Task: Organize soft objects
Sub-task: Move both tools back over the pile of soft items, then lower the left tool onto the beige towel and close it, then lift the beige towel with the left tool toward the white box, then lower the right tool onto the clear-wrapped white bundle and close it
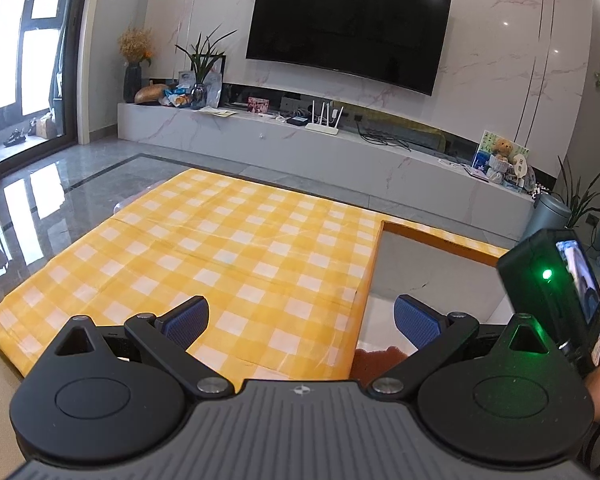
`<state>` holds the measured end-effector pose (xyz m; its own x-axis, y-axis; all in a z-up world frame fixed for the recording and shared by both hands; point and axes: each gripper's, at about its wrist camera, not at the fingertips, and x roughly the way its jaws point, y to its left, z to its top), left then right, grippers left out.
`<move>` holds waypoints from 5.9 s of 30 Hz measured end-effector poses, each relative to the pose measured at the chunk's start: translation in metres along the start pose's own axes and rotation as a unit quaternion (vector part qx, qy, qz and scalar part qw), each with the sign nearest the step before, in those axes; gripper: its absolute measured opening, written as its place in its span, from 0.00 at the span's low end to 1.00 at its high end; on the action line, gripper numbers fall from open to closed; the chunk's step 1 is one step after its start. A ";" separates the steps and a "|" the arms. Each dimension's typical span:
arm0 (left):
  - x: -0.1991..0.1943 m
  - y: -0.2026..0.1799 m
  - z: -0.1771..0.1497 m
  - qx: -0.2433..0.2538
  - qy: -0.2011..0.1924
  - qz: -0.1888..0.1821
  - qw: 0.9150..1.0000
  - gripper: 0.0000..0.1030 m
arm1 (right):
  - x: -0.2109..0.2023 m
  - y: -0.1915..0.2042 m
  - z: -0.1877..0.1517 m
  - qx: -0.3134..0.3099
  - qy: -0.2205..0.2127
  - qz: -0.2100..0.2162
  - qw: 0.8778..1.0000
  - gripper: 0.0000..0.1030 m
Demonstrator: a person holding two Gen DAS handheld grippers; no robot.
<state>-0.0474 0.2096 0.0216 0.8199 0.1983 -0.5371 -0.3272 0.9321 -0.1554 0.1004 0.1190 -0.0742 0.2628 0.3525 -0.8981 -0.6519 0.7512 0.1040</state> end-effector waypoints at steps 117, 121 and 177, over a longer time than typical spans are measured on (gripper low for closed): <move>0.025 -0.319 -0.101 0.250 0.165 -0.334 0.893 0.16 | -0.197 -0.325 -0.264 0.357 -0.209 -0.152 0.897 0.74; 0.021 -0.304 -0.084 0.201 0.146 -0.344 0.905 0.16 | -0.185 -0.325 -0.251 0.351 -0.217 -0.136 0.901 0.72; 0.029 -0.235 -0.057 0.041 0.130 -0.360 0.923 0.16 | -0.144 -0.275 -0.233 0.265 -0.119 -0.116 0.950 0.61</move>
<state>0.0267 -0.0210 -0.0050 0.6662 -0.5519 -0.5016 0.3046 0.8153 -0.4925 0.0757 -0.2683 -0.0728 0.5496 0.2127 -0.8079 -0.1234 0.9771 0.1733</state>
